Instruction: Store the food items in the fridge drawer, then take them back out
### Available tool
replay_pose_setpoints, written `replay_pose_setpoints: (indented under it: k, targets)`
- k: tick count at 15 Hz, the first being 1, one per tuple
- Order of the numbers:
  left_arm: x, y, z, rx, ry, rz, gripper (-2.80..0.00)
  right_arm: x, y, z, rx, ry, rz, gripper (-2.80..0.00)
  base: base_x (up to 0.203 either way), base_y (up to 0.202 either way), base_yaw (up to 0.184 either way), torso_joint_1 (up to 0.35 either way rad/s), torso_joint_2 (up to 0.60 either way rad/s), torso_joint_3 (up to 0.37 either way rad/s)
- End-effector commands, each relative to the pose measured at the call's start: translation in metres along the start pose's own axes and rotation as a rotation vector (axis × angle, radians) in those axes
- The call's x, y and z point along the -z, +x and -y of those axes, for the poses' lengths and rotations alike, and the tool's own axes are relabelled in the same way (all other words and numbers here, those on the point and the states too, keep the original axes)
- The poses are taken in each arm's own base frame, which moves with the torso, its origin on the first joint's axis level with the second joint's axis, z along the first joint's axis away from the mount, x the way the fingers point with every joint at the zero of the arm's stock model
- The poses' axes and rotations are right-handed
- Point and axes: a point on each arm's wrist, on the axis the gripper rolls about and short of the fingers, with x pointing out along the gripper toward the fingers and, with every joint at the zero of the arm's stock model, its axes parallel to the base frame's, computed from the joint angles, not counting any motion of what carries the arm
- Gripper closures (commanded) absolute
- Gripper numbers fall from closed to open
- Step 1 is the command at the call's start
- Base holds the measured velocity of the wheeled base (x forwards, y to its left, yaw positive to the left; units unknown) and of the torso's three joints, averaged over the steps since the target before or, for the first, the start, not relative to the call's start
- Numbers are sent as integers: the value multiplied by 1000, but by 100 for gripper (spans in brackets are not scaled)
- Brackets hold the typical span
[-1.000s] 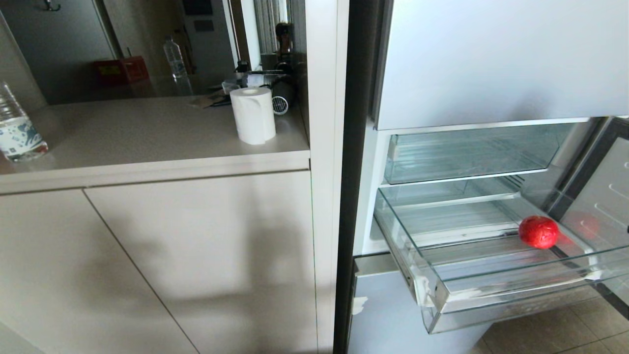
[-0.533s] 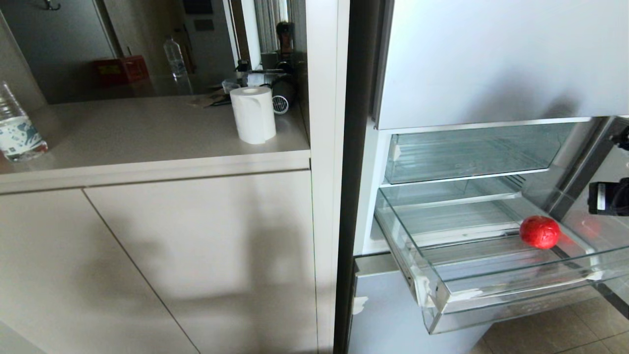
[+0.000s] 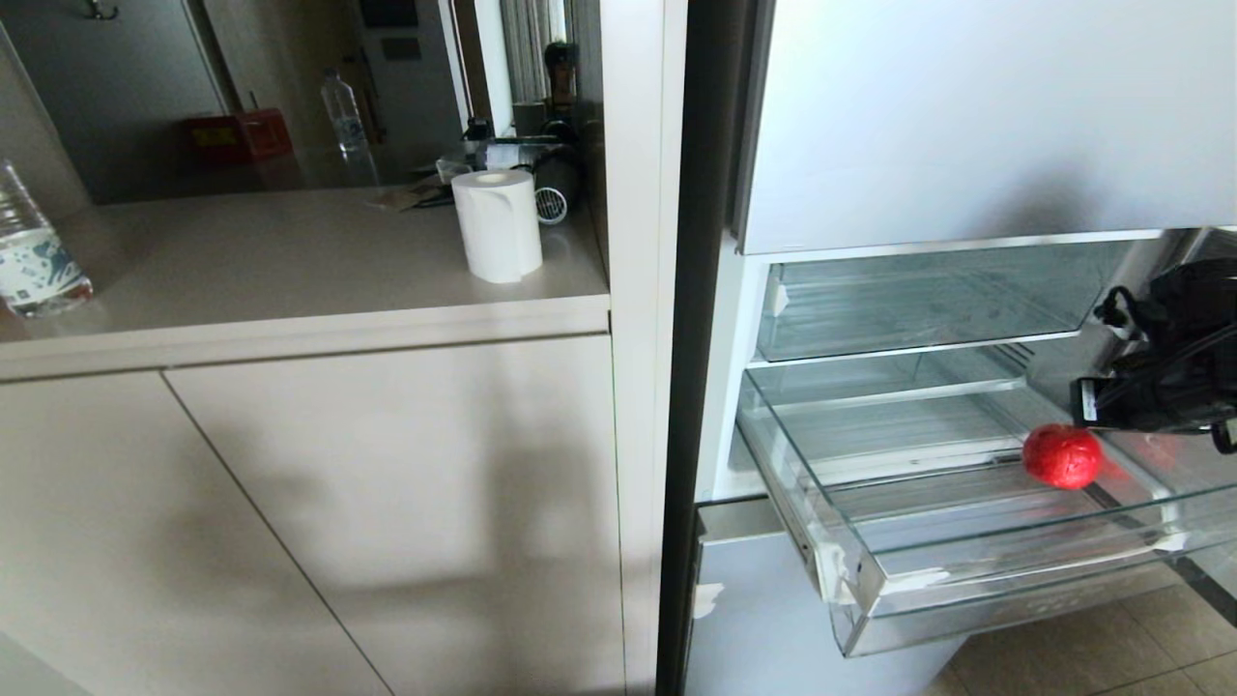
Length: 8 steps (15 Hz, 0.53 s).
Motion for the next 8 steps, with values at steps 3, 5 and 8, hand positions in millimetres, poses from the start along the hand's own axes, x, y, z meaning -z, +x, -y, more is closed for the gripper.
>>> replay_pose_setpoints:
  k: [3,5,8]
  targets:
    - [0,0,0,0,0,-2,0,-1,31,-4,25,-8,-28,-280,0,0,0,0,0,0]
    - [0,0,0,0,0,-2,0,-3,37,-3,34,-11,-43,-280,0,0,0,0,0,0]
    - [0,0,0,0,0,-2,0,-4,44,-4,32,-13,-68,-280,0,0,0,0,0,0]
